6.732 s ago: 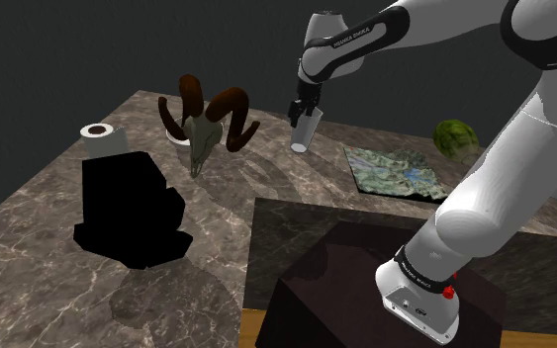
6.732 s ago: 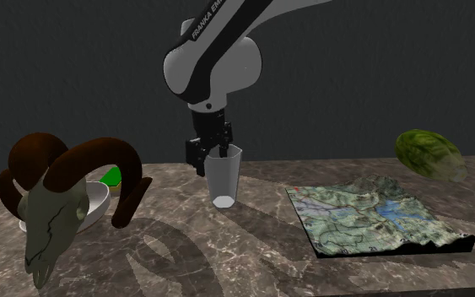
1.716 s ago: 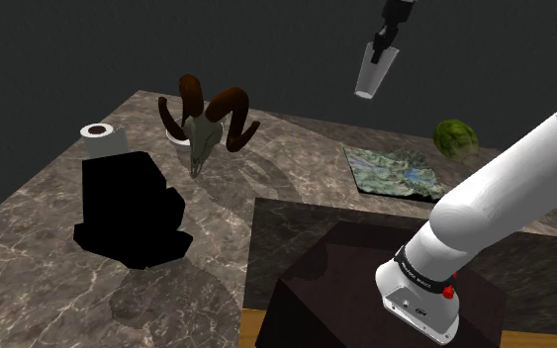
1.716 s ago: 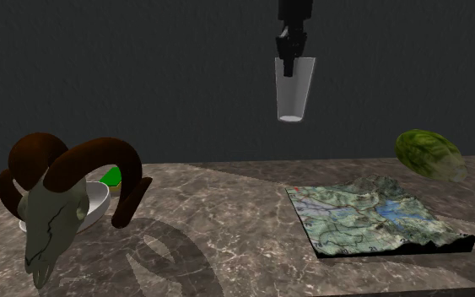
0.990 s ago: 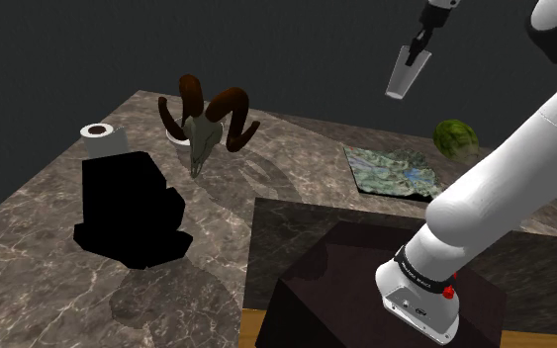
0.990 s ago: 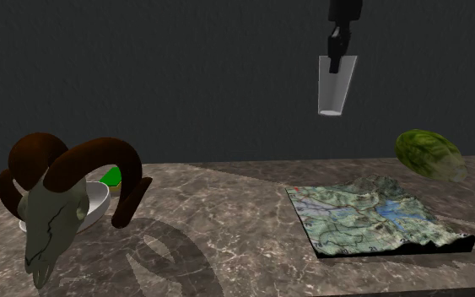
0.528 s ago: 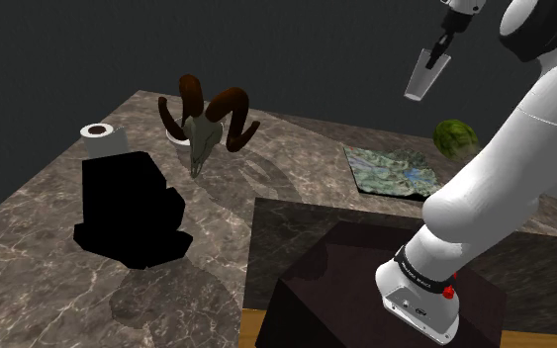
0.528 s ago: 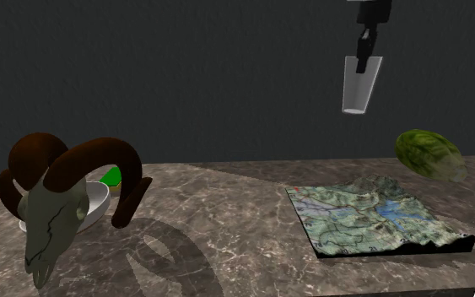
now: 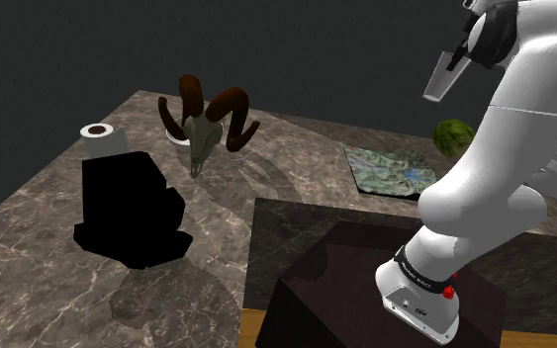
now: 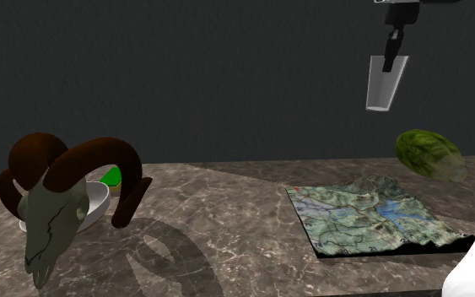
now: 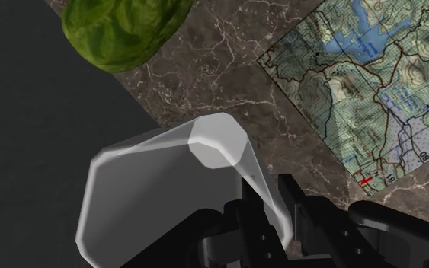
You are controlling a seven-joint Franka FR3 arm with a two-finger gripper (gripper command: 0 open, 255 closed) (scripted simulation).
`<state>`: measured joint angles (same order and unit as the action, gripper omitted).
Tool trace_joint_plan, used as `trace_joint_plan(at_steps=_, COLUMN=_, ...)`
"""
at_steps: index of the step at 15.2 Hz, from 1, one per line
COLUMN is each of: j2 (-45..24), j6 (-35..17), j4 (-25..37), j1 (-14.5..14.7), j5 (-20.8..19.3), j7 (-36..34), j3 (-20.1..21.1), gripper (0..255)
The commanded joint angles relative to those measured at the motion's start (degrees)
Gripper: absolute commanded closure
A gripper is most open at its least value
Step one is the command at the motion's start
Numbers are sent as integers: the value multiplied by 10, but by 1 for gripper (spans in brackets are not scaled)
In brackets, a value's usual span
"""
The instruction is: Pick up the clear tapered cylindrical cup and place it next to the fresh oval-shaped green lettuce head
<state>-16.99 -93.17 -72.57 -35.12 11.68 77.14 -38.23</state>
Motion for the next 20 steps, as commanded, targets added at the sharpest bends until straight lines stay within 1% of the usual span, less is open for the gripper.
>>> trace_joint_plan(at_steps=1, j2=-50, j6=24, j4=64, j1=-47, j5=36, j7=35, j3=-4, gripper=255)
trace_joint_plan(at_steps=2, j2=-71, j6=36, j4=95, j1=-68, j5=50, j7=47, j3=-3, gripper=255)
trace_joint_plan(at_steps=10, j2=-43, j6=-43, j4=-10, j1=-39, j5=32, j7=47, j3=-3, gripper=255)
trace_joint_plan(at_steps=20, j2=-30, j6=-127, j4=-107, j1=-20, j5=26, j7=51, j3=-2, gripper=255)
